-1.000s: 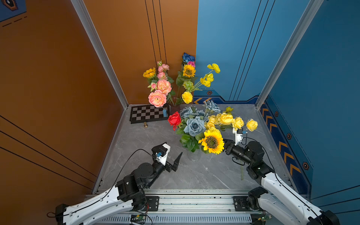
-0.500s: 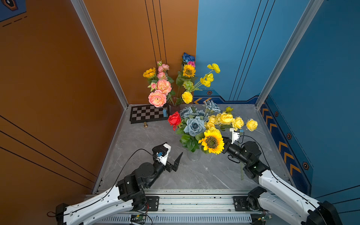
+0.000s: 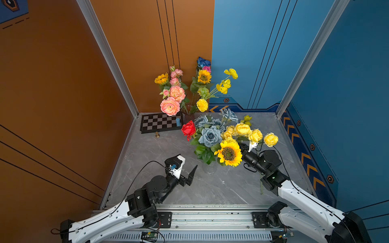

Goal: Pick out yellow flowers from the vase
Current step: Pick up the flower from the vase.

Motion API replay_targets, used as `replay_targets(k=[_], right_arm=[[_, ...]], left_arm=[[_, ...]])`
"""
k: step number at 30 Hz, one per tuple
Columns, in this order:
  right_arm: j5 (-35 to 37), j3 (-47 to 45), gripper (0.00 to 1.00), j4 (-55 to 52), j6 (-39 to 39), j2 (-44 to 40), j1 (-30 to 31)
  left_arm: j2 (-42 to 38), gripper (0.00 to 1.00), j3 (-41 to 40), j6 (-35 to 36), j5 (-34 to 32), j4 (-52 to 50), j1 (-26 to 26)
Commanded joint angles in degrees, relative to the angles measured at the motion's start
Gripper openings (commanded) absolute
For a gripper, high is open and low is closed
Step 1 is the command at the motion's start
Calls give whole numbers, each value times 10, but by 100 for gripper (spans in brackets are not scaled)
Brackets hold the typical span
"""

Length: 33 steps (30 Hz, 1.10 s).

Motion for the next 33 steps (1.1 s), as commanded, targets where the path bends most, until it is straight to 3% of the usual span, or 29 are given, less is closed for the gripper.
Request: replay_targets(k=[1,4,20,25,33], right_arm=[[11,22,36,-13,-24,-6,9],[21,27,31,-40,-37,-20,16],[34,21,35,-131,-75,-65,21],[34,21,20,-127,-72,-66,21],[31,40,11,-151,-78,-72,23]], left_arm=[[-1,98,15,-6,5,-4,-9],[-2,98,16,-8,6,-4,-9],[1,98,18,-9,8,-3,-10],[4,98,20,-9,8,-4,-10],[6,98,22,-8,8,-4,-11]])
